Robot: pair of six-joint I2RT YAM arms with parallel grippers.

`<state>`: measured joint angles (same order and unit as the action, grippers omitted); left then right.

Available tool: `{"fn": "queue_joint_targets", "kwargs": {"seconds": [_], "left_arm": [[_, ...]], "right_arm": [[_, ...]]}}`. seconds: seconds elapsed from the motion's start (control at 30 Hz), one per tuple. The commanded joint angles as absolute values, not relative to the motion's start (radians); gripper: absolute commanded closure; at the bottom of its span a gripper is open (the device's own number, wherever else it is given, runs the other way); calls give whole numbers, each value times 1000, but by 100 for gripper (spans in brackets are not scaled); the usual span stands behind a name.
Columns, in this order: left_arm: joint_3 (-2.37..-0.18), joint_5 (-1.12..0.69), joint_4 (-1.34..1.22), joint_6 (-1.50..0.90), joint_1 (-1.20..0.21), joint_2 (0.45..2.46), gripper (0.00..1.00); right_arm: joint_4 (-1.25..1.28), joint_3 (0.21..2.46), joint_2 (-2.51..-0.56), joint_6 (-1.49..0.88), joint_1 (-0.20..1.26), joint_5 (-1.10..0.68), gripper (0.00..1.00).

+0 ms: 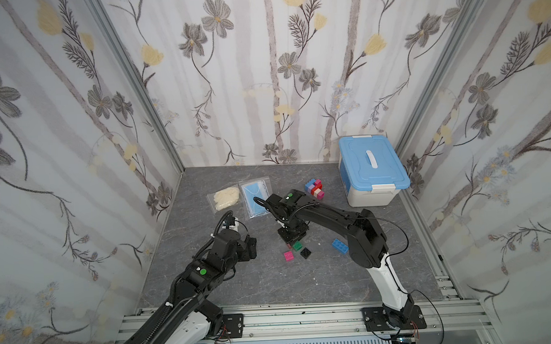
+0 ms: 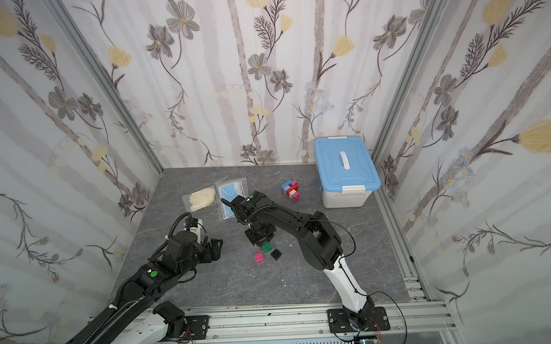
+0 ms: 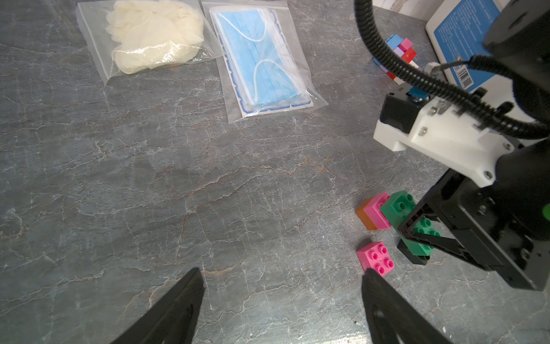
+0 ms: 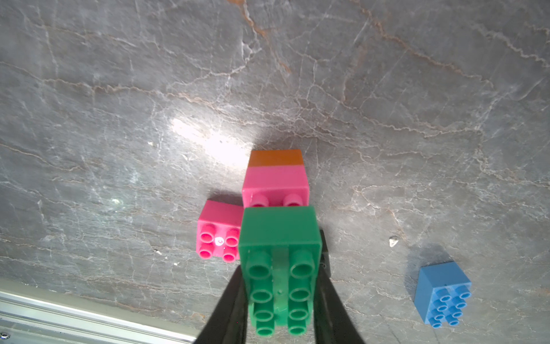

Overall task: Assemble the letter p with lego
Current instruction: Assemble the lego brick with the lego brick.

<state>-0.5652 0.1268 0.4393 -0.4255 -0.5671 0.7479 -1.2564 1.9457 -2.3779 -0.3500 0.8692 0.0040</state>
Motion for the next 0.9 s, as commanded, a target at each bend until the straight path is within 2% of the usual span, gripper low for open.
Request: {"fn": "queue_joint_targets", "kwargs": {"seconds": [0.0, 0.87], "left_arm": [[-561, 131, 417, -426, -564, 750, 14], [-562, 112, 411, -426, -561, 752, 15]], "right_arm": [[-1243, 1953, -2391, -354, 870, 0, 88], [-1303, 2000, -2422, -318, 861, 0, 88]]}}
